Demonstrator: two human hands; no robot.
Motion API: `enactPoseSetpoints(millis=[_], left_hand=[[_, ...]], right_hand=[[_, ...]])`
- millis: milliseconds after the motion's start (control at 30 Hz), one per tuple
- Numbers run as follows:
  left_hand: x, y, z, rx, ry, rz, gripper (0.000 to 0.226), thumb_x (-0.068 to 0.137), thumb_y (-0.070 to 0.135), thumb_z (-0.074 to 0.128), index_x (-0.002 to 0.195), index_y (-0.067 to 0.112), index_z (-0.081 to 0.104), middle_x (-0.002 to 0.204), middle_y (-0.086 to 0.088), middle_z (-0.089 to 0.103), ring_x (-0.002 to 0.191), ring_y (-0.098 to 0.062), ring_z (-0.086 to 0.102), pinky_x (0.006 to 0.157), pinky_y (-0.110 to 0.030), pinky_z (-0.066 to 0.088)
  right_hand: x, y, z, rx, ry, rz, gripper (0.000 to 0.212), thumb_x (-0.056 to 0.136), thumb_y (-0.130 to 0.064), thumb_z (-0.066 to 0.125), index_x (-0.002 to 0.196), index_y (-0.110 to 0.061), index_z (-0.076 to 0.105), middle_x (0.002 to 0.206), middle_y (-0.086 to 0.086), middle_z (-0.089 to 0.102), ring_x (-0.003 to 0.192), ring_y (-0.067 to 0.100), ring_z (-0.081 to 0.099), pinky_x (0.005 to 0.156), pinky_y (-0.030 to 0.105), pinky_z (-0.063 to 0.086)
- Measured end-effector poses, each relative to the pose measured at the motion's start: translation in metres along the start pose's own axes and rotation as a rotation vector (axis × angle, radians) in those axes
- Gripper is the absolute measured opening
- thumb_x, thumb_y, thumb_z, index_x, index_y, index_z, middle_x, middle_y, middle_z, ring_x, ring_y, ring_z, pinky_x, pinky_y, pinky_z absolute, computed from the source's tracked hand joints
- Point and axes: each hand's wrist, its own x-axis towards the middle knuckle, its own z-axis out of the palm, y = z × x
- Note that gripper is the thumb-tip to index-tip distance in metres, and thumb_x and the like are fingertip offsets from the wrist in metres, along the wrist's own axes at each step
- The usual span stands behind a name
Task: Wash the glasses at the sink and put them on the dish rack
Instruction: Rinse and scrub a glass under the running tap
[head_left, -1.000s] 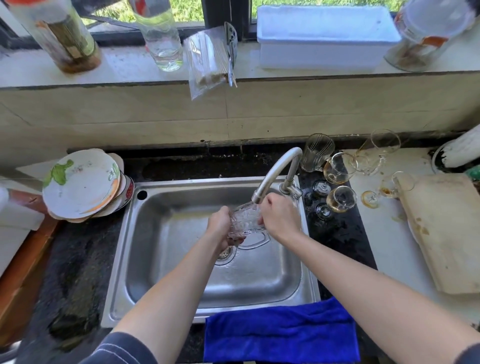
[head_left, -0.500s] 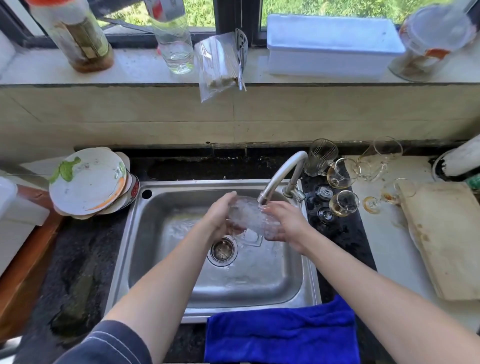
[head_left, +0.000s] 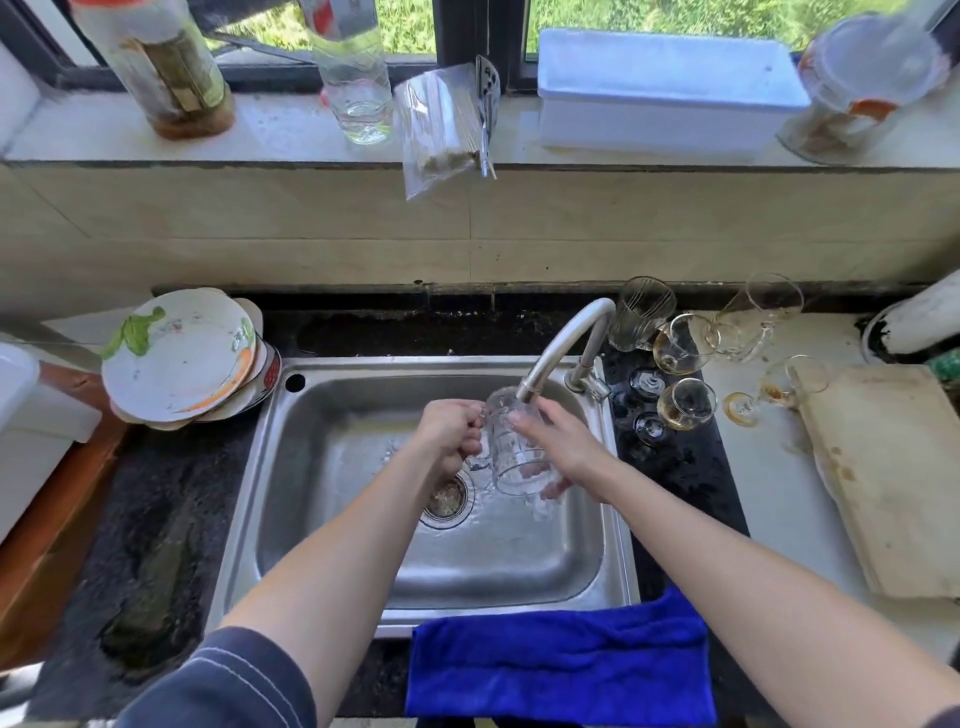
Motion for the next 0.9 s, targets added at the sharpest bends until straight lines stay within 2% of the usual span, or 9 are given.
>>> enactPoseSetpoints(millis=[67, 133, 333, 467, 533, 667, 767, 833, 900], left_hand=[[0.004, 0.002, -0.007, -0.012, 0.026, -0.005, 0.028, 0.093, -0.011, 0.03, 0.089, -0.005, 0.057, 0.055, -0.001, 0.036, 0.031, -0.002, 0.021, 0.03, -0.013, 0.015], [0.004, 0.005, -0.013, -0.013, 0.022, -0.001, 0.03, 0.091, -0.013, 0.028, 0.088, -0.005, 0.057, 0.054, -0.001, 0.035, 0.031, -0.002, 0.02, 0.03, -0.012, 0.014], [-0.003, -0.001, 0.001, 0.033, -0.073, -0.024, 0.032, 0.09, -0.013, 0.029, 0.088, -0.002, 0.059, 0.058, -0.002, 0.033, 0.032, -0.001, 0.02, 0.029, -0.013, 0.014], [0.004, -0.003, -0.011, -0.051, -0.025, -0.036, 0.032, 0.088, -0.014, 0.026, 0.09, -0.004, 0.057, 0.052, 0.0, 0.035, 0.03, 0.0, 0.019, 0.028, -0.01, 0.014], [0.001, -0.004, -0.011, -0.066, -0.051, -0.058, 0.032, 0.089, -0.013, 0.026, 0.094, -0.005, 0.056, 0.052, 0.001, 0.034, 0.03, 0.0, 0.02, 0.027, -0.01, 0.014], [-0.007, -0.004, -0.001, -0.153, -0.179, -0.108, 0.033, 0.091, -0.01, 0.025, 0.095, -0.002, 0.056, 0.05, 0.004, 0.035, 0.03, 0.002, 0.021, 0.025, -0.01, 0.014], [-0.005, -0.003, -0.013, -0.314, -0.205, -0.131, 0.031, 0.095, -0.006, 0.024, 0.093, 0.001, 0.055, 0.051, 0.004, 0.036, 0.029, 0.002, 0.023, 0.026, -0.009, 0.012], [-0.002, -0.006, -0.022, -0.407, -0.183, -0.151, 0.027, 0.099, -0.001, 0.027, 0.091, 0.002, 0.053, 0.052, 0.004, 0.035, 0.029, 0.001, 0.024, 0.027, -0.009, 0.013], [-0.002, -0.011, -0.022, -0.457, -0.214, -0.181, 0.026, 0.1, 0.003, 0.028, 0.091, 0.003, 0.052, 0.053, 0.004, 0.034, 0.029, 0.001, 0.025, 0.026, -0.01, 0.014]], right_hand=[[-0.006, 0.002, 0.007, -0.17, 0.006, -0.095, 0.079, 0.08, -0.071, 0.054, 0.147, -0.041, 0.023, 0.146, -0.012, 0.042, 0.115, 0.017, 0.057, 0.088, 0.05, 0.054], [-0.013, 0.009, 0.014, -0.323, -0.038, -0.187, 0.083, 0.075, -0.074, 0.055, 0.145, -0.044, 0.021, 0.142, -0.018, 0.041, 0.125, 0.012, 0.046, 0.104, 0.048, 0.041], [0.019, -0.012, -0.004, -0.255, 0.07, -0.023, 0.083, 0.066, -0.08, 0.051, 0.129, -0.026, 0.049, 0.122, -0.009, 0.057, 0.108, 0.016, 0.056, 0.097, 0.048, 0.048], [-0.016, 0.004, 0.015, -0.456, -0.012, -0.181, 0.078, 0.077, -0.076, 0.049, 0.142, -0.038, 0.027, 0.139, -0.012, 0.048, 0.119, 0.018, 0.054, 0.1, 0.048, 0.044], [-0.008, 0.008, 0.011, -0.382, -0.026, -0.149, 0.077, 0.081, -0.072, 0.05, 0.144, -0.033, 0.028, 0.135, -0.012, 0.048, 0.117, 0.016, 0.051, 0.103, 0.049, 0.041], [0.027, -0.014, -0.005, -0.099, 0.039, -0.009, 0.045, 0.097, -0.046, 0.048, 0.13, -0.017, 0.057, 0.124, 0.0, 0.062, 0.101, 0.014, 0.056, 0.086, 0.032, 0.043], [0.002, -0.014, 0.009, 0.0, -0.034, -0.065, 0.047, 0.093, -0.05, 0.053, 0.133, -0.027, 0.046, 0.127, -0.005, 0.058, 0.079, 0.012, 0.061, 0.069, 0.028, 0.045], [-0.014, -0.01, 0.013, 0.055, -0.123, -0.046, 0.059, 0.093, -0.049, 0.054, 0.143, -0.027, 0.034, 0.138, -0.009, 0.045, 0.089, 0.021, 0.067, 0.064, 0.025, 0.046], [-0.005, -0.019, 0.008, 0.083, -0.087, -0.02, 0.048, 0.097, -0.045, 0.049, 0.138, -0.021, 0.042, 0.14, -0.006, 0.045, 0.103, 0.014, 0.058, 0.064, 0.018, 0.044]])
